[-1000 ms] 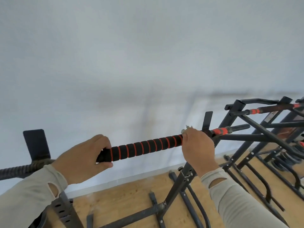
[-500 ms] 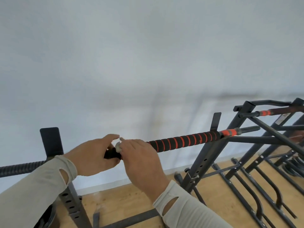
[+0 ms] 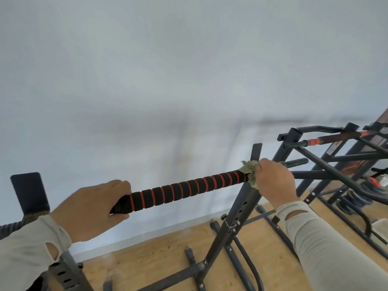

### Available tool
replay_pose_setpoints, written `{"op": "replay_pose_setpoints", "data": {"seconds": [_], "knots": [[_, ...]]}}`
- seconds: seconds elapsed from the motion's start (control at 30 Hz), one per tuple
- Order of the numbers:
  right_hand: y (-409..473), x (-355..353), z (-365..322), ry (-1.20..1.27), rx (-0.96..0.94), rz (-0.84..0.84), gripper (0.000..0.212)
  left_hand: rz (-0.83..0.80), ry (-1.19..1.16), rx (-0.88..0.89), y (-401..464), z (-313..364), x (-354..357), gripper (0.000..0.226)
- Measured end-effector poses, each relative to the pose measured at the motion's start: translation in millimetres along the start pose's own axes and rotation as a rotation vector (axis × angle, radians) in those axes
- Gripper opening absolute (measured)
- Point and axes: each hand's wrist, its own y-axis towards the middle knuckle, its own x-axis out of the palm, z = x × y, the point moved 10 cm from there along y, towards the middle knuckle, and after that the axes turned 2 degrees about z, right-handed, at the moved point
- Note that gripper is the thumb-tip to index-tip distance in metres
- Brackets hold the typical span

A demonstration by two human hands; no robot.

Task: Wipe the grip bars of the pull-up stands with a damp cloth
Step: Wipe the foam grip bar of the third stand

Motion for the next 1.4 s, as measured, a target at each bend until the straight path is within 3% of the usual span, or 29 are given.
{"op": "replay_pose_setpoints", "data": {"seconds": [0.13, 0.27, 0.5, 0.73, 0.93, 1.1, 1.2, 1.3, 1.4], "knots": [[8.5, -4.4, -4.4, -0.016, 0.051, 0.024, 0.011, 0.012, -0.022, 0.005, -3.1, -0.3, 1.6, 0.027], [-5.8, -2.1, -23.4, 0.110, 0.086, 0.071, 0.010, -0.049, -0.186, -0.082, -3.2, -5.9, 1.8, 0.024], [-72.3, -13.3, -186.2, 0.280, -0.350, 0.062, 0.021, -0.071, -0.357, -0.119, 0.2, -10.3, 4.1, 0.020], [-149.8, -42.8, -294.9, 0.662, -0.575, 0.289, 0.015, 0.022, -0.356, -0.109, -0.4, -15.8, 0.5, 0.025], [-128.2, -40.5, -234.4, 0.602, -0.621, 0.465, 0.016, 0.012, -0.218, -0.050, -3.0, -12.3, 9.2, 0.063], [-67.9, 2.9, -153.1, 0.203, -0.434, 0.292, 0.014, 0.060, -0.176, 0.029, -3.9, -6.1, 5.1, 0.028], [-42.5, 2.7, -90.2, 0.097, -0.298, 0.250, 0.005, 0.107, -0.056, 0.083, -1.8, -3.8, 2.9, 0.033], [-11.8, -2.7, -21.9, 0.122, -0.009, 0.159, 0.012, 0.131, 0.034, 0.106, 0.3, -0.5, 0.4, 0.043], [8.8, 3.3, 16.9, 0.078, 0.129, 0.086, 0.015, 0.140, 0.066, 0.083, 0.8, -1.4, 1.7, 0.034]]}}
